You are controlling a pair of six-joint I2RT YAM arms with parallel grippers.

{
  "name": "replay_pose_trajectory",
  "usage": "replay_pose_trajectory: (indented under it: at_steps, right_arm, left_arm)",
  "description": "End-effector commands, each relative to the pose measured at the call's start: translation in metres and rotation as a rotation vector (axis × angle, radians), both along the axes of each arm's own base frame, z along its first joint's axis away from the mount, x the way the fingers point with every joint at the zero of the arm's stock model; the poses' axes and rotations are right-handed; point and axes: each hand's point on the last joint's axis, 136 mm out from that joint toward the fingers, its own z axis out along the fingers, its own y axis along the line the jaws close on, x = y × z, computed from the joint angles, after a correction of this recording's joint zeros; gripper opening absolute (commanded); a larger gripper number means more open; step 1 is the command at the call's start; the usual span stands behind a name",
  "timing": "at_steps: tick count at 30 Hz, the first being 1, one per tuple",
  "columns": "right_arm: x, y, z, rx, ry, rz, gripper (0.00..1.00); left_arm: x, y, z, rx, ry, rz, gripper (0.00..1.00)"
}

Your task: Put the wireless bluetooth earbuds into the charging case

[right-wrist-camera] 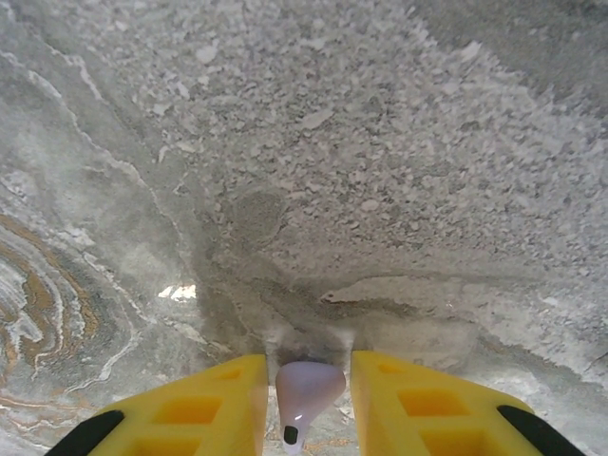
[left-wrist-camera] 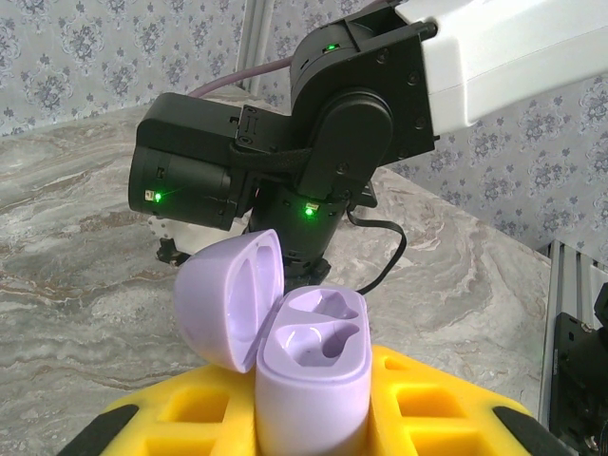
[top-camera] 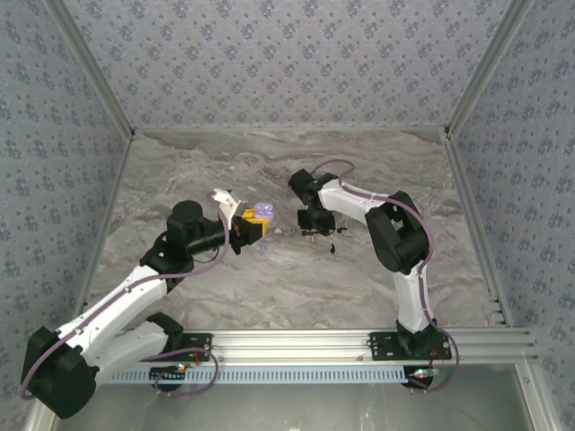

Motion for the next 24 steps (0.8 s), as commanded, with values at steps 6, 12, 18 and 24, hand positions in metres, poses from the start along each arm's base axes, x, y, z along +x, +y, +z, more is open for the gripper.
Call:
replay_pose_trajectory:
  at_steps: [6, 12, 18, 24]
  right_arm:
    - [0.005, 0.0, -0.009, -0.005, -0.003, 0.003, 0.23]
    - [0.01, 0.0, 0.003, 0.034, -0.059, 0.023, 0.22]
    - [0.013, 0.0, 0.019, 0.113, -0.112, 0.046, 0.22]
    - [0.012, 0.001, 0.035, 0.217, -0.157, 0.078, 0.23]
  left_arm:
    - [-0.003, -0.003, 0.004, -0.017, -0.024, -0.017, 0.25]
    - [-0.003, -0.003, 0.0, -0.016, -0.015, -0.013, 0.25]
    - [0.003, -0.003, -0.011, -0.017, 0.021, 0.008, 0.25]
    - [0.013, -0.005, -0.033, 0.008, 0.072, 0.042, 0.25]
